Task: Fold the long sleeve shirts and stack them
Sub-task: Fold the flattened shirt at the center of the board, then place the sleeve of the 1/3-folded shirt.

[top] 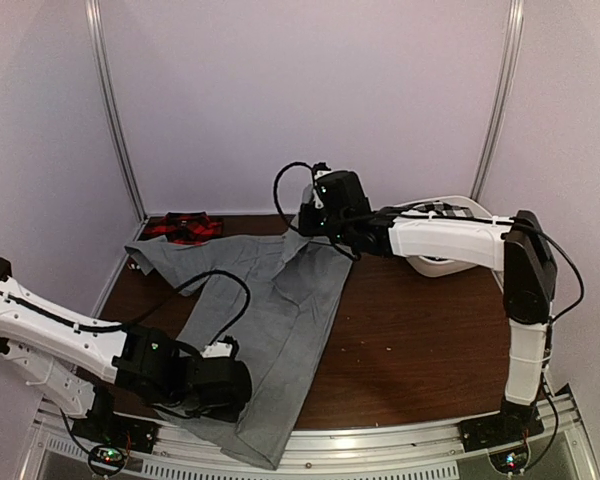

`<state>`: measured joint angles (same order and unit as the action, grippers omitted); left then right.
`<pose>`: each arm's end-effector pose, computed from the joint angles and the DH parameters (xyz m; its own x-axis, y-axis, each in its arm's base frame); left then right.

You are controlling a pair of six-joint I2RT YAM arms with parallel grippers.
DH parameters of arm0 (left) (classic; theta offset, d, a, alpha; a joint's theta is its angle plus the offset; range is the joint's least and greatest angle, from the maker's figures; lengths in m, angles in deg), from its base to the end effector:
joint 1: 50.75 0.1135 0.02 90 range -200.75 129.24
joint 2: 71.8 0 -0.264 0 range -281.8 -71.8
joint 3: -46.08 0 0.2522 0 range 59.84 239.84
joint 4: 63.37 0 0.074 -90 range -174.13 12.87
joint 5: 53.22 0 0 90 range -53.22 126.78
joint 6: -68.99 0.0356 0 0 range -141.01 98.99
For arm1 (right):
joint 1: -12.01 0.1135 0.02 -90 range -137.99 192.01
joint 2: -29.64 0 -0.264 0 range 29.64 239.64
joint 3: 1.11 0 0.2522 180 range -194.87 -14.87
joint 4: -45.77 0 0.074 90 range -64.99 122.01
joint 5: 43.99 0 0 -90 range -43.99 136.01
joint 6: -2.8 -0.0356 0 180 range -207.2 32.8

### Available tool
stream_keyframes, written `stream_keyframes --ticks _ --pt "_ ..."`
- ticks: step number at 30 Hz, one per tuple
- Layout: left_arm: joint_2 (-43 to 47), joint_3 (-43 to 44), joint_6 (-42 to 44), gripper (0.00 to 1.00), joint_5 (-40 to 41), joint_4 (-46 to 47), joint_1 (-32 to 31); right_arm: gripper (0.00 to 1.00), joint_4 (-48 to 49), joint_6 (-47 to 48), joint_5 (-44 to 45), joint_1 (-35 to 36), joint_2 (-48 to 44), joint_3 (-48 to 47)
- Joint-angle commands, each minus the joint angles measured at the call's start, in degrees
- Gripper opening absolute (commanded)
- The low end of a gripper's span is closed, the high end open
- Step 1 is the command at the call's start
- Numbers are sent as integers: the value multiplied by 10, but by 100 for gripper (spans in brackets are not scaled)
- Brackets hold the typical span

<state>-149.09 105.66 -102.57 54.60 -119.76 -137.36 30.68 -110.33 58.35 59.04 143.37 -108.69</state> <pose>0.0246 -0.2307 0.1905 -0.9435 0.0024 -0.3313 0.0825 0.9702 -0.2278 0.3316 0.3448 0.2888 -0.4545 0.0750 -0.8876 -0.4355 0.8505 0.2949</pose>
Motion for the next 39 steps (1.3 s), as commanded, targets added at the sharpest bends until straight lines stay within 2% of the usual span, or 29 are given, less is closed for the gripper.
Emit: stream_keyframes --ticks 1,8,14,17,19,23,26,31,39 --pt "28 29 89 46 26 15 54 1 -35 -45 49 15 -38 45" --pt "35 30 253 47 -63 139 207 14 -98 -120 34 67 -35 73" --pt "-20 54 370 51 -159 207 327 52 -118 -138 14 97 -76 129" --pt "-62 75 406 51 -203 229 352 63 -136 -114 16 90 -104 151" --pt "-83 88 417 51 -222 243 361 64 -154 -99 20 75 -120 166" --pt "-123 122 427 51 -238 254 367 63 -122 -79 -37 7 -141 232" --pt "-155 148 428 51 -247 261 369 58 -80 -66 -82 -41 -149 268" --pt "-203 198 426 51 -257 263 373 41 -55 -36 -141 -100 -124 271" --pt "-229 240 427 50 -259 248 395 40 -20 -16 -252 -163 -72 257"
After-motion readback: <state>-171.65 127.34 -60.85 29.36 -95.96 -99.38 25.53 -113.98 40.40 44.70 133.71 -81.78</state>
